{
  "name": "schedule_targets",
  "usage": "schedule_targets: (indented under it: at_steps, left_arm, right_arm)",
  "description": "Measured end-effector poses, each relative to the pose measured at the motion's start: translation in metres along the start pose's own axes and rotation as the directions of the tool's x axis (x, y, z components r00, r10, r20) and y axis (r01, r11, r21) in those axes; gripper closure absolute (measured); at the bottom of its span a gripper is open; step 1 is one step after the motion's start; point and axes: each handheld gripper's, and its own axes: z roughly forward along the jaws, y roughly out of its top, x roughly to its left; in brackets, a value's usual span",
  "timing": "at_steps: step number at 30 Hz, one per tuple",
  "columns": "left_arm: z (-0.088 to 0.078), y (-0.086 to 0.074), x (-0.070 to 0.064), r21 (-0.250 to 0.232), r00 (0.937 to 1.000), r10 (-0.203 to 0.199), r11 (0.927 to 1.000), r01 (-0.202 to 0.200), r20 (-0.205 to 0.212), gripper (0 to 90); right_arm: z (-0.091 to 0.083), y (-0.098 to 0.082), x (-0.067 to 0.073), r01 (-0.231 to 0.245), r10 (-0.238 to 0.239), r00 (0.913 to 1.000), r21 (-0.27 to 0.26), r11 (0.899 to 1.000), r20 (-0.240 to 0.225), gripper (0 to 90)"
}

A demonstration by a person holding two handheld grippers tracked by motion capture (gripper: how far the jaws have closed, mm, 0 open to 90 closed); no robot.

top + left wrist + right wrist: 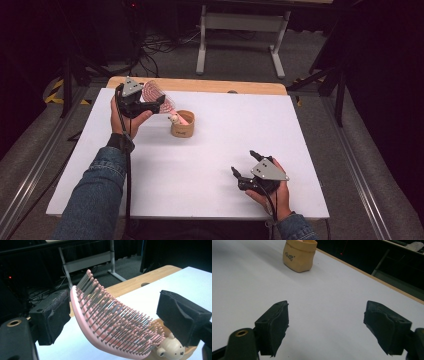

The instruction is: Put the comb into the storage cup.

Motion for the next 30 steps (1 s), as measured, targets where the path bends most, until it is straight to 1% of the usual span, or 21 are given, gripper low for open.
schedule_targets:
  at_steps: [5, 8, 11, 14, 16, 18, 20, 22, 25, 28, 30]
  left_arm:
    - [-0.005, 0.003, -0.003, -0.008, 0.9998, 0.019, 0.9998, -0.019, 0.006, 11.9]
    - [-0.006, 0.003, -0.006, -0.009, 0.9995, 0.032, 0.9994, -0.032, -0.003, 10.9]
    - [-0.009, 0.003, -0.007, -0.021, 0.9995, 0.032, 0.9993, -0.032, -0.005, 10.0]
    - [-0.011, 0.003, -0.008, -0.022, 0.9992, 0.039, 0.9990, -0.039, -0.003, 9.8]
    - [-0.012, 0.003, -0.008, -0.028, 0.9993, 0.038, 0.9989, -0.037, 0.002, 9.9]
    - [-0.014, 0.004, -0.009, -0.032, 0.9989, 0.047, 0.9984, -0.047, 0.002, 10.0]
    - [-0.015, 0.004, -0.009, -0.036, 0.9990, 0.044, 0.9984, -0.044, 0.010, 10.1]
    - [-0.015, 0.005, -0.011, -0.031, 0.9988, 0.048, 0.9984, -0.048, 0.005, 10.2]
    - [-0.016, 0.006, -0.012, -0.033, 0.9981, 0.061, 0.9976, -0.061, 0.005, 10.3]
    - [-0.017, 0.006, -0.013, -0.040, 0.9978, 0.066, 0.9970, -0.066, 0.006, 10.5]
    - [-0.018, 0.006, -0.014, -0.037, 0.9975, 0.070, 0.9969, -0.070, 0.006, 10.9]
  right_arm:
    - [-0.001, 0.000, 0.000, 0.002, -0.002, 1.0000, -0.003, 1.000, 0.004, 20.4]
    - [-0.002, 0.000, 0.000, 0.000, 0.000, 1.0000, -0.005, 1.000, 0.007, 20.4]
    - [-0.002, 0.001, -0.001, 0.000, 0.000, 0.9999, -0.008, 1.000, 0.012, 20.4]
    - [-0.002, 0.001, 0.000, 0.001, -0.001, 0.9999, -0.005, 1.000, 0.010, 20.3]
    - [-0.002, 0.001, 0.000, 0.002, -0.002, 0.9999, -0.006, 1.000, 0.011, 20.4]
    - [-0.002, 0.001, -0.001, 0.000, 0.000, 0.9999, -0.006, 1.000, 0.012, 20.3]
    - [-0.003, 0.000, -0.001, 0.000, 0.000, 0.9999, -0.005, 1.000, 0.012, 20.3]
    - [-0.003, 0.001, -0.001, -0.002, 0.003, 0.9999, -0.009, 1.000, 0.015, 20.3]
    - [-0.004, 0.002, 0.000, 0.003, -0.002, 0.9999, -0.014, 1.000, 0.016, 20.3]
    - [-0.005, 0.003, 0.000, 0.002, -0.001, 0.9999, -0.016, 1.000, 0.016, 20.4]
    - [-0.005, 0.003, 0.000, 0.000, 0.001, 0.9999, -0.017, 1.000, 0.017, 20.3]
